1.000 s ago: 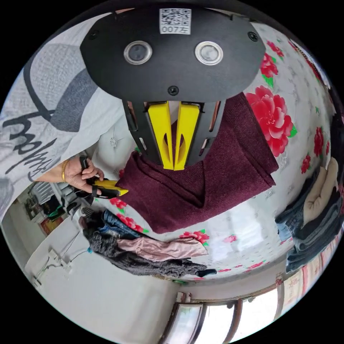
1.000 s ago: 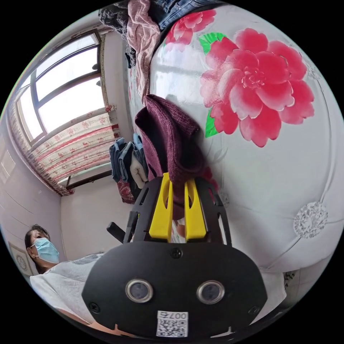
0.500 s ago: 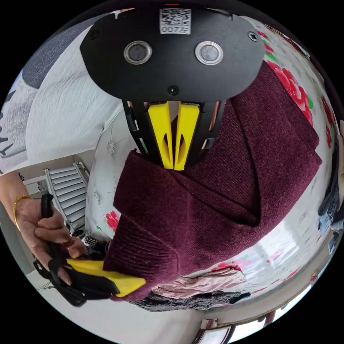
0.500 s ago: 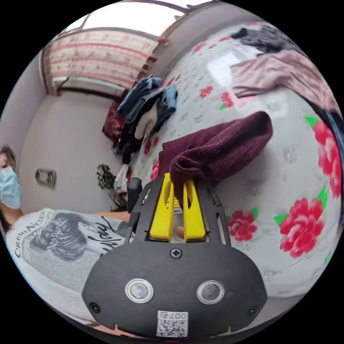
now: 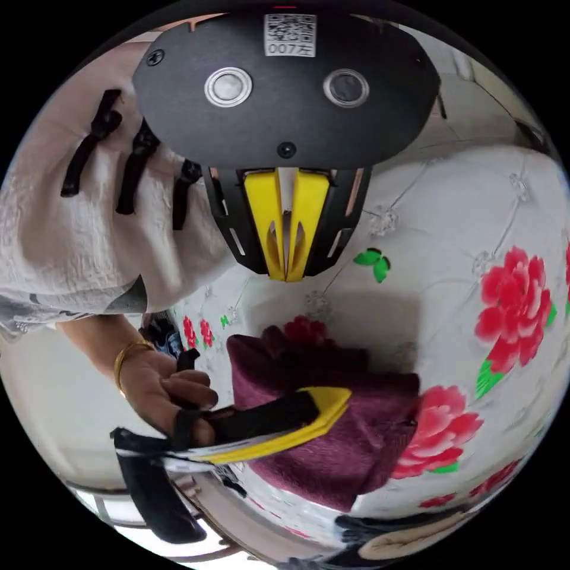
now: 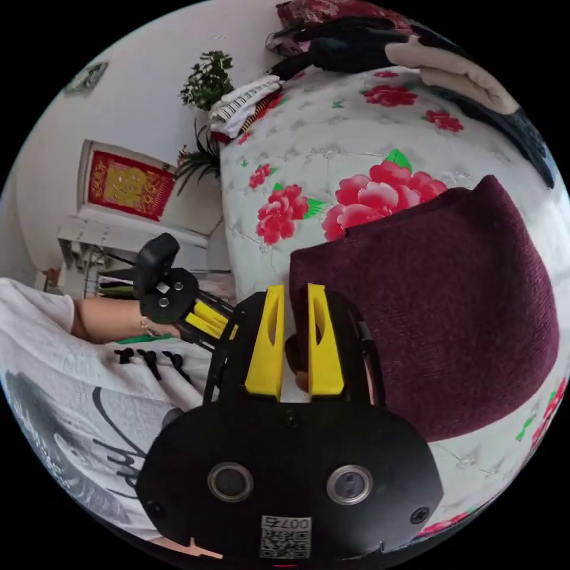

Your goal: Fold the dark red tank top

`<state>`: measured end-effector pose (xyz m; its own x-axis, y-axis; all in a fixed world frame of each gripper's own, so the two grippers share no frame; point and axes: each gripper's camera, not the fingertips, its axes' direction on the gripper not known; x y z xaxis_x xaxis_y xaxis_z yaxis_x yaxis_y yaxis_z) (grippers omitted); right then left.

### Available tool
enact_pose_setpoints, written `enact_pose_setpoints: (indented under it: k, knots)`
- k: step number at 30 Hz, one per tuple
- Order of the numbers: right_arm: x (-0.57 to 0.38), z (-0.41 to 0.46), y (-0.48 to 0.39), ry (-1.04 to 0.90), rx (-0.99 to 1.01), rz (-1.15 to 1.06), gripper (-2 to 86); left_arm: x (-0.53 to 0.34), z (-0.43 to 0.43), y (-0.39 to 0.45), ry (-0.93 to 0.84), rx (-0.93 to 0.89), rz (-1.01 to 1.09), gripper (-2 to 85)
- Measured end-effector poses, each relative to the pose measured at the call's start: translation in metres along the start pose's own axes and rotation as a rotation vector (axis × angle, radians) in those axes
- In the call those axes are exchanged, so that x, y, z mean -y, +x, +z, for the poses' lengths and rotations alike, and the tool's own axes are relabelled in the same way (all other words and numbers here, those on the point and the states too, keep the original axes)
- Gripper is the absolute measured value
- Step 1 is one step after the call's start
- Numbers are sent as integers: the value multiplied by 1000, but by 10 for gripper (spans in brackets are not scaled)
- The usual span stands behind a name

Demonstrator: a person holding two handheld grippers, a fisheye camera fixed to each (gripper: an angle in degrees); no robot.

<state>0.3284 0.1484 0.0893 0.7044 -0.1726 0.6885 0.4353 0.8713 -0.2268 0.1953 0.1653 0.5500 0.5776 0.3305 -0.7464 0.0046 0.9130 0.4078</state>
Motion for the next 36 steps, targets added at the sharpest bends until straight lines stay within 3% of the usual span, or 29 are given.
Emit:
enact_pose_setpoints:
  k: [3, 6, 12, 16, 20, 29, 33, 36]
  knots:
    - [-23, -30, -1, 157, 26, 19, 74, -17, -31, -39, 169, -20, -150, 1]
    - [-67, -63, 15, 303, -62, 171, 80, -3, -39, -64, 245, -103, -200, 47]
    - [-160, -59, 57, 428, -90, 575, 95, 66, 14, -68, 84, -216, -113, 84]
    - [-154, -26, 70, 423, -23, 653, 95, 117, 54, -37, -72, -141, 0, 68]
    - [-124, -40, 87, 480, -205, 662, 85, 170, 76, -5, -107, -73, 75, 64]
    - [-20, -151, 232, 618, -493, 660, 66, 401, 136, 55, 73, 57, 66, 76]
    - [7, -205, 292, 620, -408, 666, 42, 521, 152, 95, 138, 231, 118, 82]
    - [-1, -216, 298, 643, -336, 589, 18, 534, 157, 126, 203, 441, 220, 71]
